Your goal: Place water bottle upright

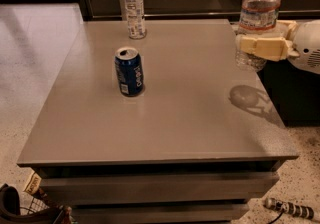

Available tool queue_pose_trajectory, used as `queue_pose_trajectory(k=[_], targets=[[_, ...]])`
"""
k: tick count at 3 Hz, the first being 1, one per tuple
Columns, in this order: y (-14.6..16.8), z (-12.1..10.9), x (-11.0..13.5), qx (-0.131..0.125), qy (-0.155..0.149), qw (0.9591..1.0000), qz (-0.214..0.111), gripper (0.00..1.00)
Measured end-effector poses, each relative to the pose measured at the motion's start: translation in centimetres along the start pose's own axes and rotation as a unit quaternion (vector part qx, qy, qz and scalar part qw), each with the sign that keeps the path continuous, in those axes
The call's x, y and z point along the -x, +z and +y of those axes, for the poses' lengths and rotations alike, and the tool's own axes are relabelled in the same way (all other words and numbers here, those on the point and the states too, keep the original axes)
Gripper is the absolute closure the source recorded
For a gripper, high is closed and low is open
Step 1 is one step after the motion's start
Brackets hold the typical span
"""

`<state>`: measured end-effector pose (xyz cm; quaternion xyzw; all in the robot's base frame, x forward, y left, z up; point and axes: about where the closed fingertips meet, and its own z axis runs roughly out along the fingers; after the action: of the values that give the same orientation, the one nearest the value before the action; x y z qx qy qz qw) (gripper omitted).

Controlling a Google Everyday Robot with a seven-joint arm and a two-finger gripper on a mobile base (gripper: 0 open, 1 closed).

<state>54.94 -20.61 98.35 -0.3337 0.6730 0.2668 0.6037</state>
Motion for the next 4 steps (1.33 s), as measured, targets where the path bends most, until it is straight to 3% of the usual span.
queue_pose_trajectory(k=[1,2,4], targets=[[1.3,-0.5,-0.9,0.007,-0.007,0.9999,-0.006,1.00],[2.1,-0.7,-3.3,0.013,-0.012,0.9997,-0.019,1.00],[1.1,0.6,-6.4,0.003,-0.003,0.9994,-0.035,1.00]])
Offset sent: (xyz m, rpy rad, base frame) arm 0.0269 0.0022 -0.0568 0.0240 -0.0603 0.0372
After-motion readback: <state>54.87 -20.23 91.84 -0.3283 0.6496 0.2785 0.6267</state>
